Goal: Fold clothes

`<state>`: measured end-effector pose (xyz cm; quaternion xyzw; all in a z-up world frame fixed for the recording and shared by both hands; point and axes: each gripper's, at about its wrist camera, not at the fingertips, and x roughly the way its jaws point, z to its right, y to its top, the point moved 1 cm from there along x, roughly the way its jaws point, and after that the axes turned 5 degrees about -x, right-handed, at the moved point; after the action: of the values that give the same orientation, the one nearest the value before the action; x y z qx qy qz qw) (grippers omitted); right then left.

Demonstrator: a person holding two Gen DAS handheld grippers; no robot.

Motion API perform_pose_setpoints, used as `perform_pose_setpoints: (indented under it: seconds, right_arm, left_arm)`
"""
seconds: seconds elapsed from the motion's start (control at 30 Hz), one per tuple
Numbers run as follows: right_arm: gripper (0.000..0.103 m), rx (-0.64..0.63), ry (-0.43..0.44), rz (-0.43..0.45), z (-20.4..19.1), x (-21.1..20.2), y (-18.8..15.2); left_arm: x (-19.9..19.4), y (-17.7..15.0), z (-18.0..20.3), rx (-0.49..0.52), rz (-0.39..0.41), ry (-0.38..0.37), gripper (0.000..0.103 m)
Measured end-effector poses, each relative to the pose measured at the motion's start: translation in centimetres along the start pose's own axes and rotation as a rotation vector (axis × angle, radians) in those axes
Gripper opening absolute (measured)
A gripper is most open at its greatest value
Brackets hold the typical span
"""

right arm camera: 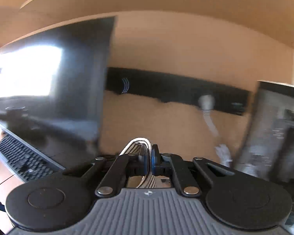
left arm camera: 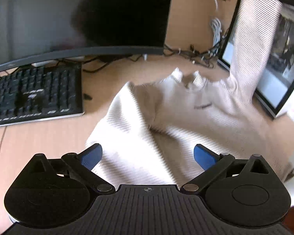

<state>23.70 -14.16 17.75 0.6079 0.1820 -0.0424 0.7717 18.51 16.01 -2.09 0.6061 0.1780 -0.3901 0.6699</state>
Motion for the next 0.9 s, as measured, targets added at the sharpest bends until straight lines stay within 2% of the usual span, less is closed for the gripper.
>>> perform_pose_setpoints:
  seconds: [0.2, 0.3, 0.43, 0.47, 0.57, 0.63, 0.7, 0.77, 0.8, 0.9]
  right_arm:
    - [0.005, -0.023, 0.098, -0.067, -4.0, 4.3, -0.8]
    - [0.014, -0.015, 0.114, -0.059, -5.2, 4.8, -1.1]
    - [0.047, -0.001, 0.102, -0.036, -5.7, 5.0, -1.0]
    - [0.056, 0.005, 0.097, -0.034, -5.7, 4.9, -1.2]
    - [0.066, 0.036, 0.083, -0.051, -5.2, 5.0, -2.2]
    - [0.072, 0.059, 0.063, -0.077, -4.7, 4.8, -3.5]
    - [0.073, 0.071, 0.041, -0.117, -4.5, 4.5, -5.5]
    - [0.073, 0.081, 0.030, -0.166, -4.5, 4.0, -7.6]
    - [0.073, 0.084, 0.029, -0.193, -4.6, 3.7, -8.7]
    - [0.073, 0.096, 0.041, -0.266, -5.2, 2.6, -11.5]
  left_arm:
    - [-1.5, -1.9, -1.3, -0.001, -0.013, 0.036, 0.103]
    - [-1.9, -2.6, -1.9, 0.006, -0.025, 0.051, 0.103]
    - [-2.0, -3.1, -2.0, 0.040, -0.042, 0.053, 0.103]
    - [-1.9, -3.2, -1.9, 0.061, -0.046, 0.048, 0.103]
    - [-1.9, -3.6, -1.4, 0.135, -0.054, 0.032, 0.103]
    - [-2.1, -4.1, -0.7, 0.223, -0.048, 0.022, 0.103]
    - [-2.3, -4.5, 0.3, 0.331, -0.035, 0.014, 0.101]
    - [-2.1, -4.9, 1.3, 0.435, -0.038, 0.009, 0.094]
    - [-1.8, -5.1, 1.8, 0.481, -0.046, 0.008, 0.087]
    - [-0.3, -5.8, 2.7, 0.562, -0.092, 0.001, 0.079]
